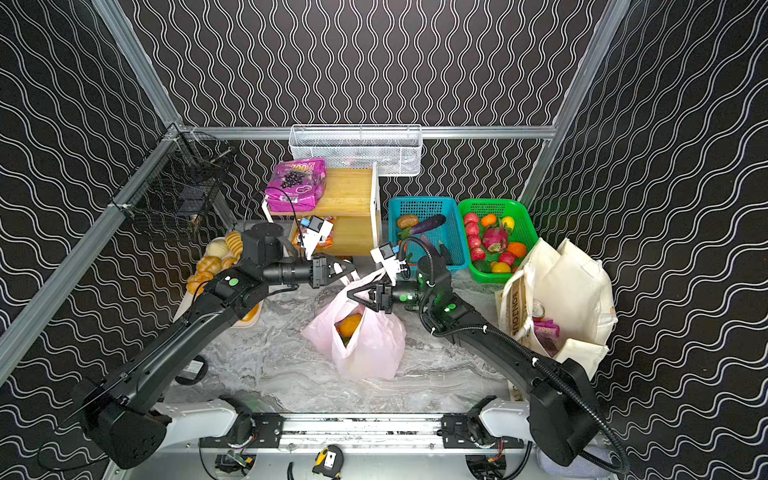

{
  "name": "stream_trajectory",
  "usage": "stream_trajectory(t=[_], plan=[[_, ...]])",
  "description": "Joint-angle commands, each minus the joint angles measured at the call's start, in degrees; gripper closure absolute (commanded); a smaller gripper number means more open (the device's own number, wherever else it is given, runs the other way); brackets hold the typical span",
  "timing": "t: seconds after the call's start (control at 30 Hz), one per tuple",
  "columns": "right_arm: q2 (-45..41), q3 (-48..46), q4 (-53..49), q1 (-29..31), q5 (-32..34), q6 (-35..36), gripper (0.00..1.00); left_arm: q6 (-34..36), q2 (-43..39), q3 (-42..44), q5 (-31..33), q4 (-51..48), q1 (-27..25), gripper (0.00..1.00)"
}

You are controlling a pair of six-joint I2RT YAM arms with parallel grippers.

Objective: Place the mixed food into the grocery bags and tie them

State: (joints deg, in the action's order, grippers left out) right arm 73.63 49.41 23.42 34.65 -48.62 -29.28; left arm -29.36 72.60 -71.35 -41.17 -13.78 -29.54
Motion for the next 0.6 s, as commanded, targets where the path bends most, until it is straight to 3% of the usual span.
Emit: stream_trajectory(t=[0.0,0.07,0.13,0.33,0.57], plan=[[0.03,-0.19,1.04,0.06,1.12,0.02,0.54,-0.42,-0.19,-0.47,-0.10,1.39,0.09,1.00],[-0.13,-1.13,3.57,0.06,1.47,-1.46,0.57,-0.85,-0.61,0.30,0.27,1.47,0.09,1.00],[-0.32,-1.82,4.82,0.06,2.87,-2.69,0.70,-0.74,-1.10,1.09,0.61,1.24,0.05,1.00],[-0.93,-3.84,6.43,-0.03,6.58,-4.97,0.89,1.36,-3.42,1.48,3.93,-1.86,0.08,1.00],[-0.17,-3.96,9.04,-0.12,5.09,-7.22,0.87,1.69,-4.76,2.95,5.04,-2.86,0.06,1.00]])
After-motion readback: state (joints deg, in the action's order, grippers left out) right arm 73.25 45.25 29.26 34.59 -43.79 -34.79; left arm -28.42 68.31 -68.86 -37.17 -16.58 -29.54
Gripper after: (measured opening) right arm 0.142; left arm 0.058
